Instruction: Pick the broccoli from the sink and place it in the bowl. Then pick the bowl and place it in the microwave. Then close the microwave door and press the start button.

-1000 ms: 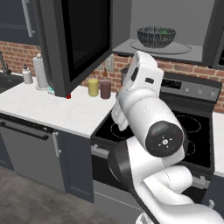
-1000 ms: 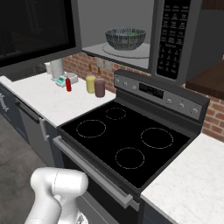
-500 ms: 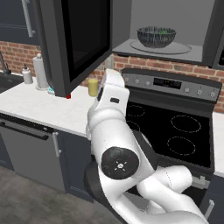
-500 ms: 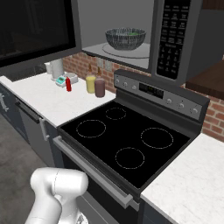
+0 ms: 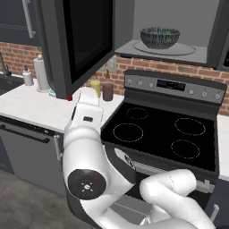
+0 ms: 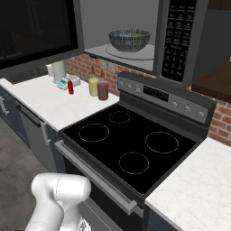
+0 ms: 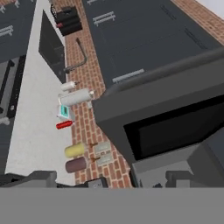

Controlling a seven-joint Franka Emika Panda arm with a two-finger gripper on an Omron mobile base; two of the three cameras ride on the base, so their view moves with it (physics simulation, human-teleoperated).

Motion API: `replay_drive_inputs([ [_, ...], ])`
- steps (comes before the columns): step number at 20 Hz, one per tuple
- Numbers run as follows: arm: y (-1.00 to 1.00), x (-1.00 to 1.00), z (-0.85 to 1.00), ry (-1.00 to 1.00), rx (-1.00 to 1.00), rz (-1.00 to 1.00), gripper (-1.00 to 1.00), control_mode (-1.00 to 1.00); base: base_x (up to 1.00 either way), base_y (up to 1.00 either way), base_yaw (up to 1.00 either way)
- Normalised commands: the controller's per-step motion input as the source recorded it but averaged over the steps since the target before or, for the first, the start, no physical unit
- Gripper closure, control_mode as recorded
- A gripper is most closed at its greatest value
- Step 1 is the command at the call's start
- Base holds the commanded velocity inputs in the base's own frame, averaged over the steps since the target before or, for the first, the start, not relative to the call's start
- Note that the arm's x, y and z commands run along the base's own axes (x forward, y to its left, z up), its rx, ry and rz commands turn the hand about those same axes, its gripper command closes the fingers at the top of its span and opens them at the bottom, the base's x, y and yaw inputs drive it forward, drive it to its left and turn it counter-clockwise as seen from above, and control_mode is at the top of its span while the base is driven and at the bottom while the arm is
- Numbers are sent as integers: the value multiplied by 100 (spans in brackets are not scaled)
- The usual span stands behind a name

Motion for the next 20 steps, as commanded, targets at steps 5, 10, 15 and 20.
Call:
replay_drive_inputs([
  [5,53,10,-31,0,-2,0,-100,-100,0,0,0],
  [10,45,23,-9,0,-7,-2,-100,-100,0,0,0],
  [15,26,61,0,0,-3,-3,-100,-100,0,0,0],
  [20,29,70,-3,0,-4,-3,-100,-100,0,0,0],
])
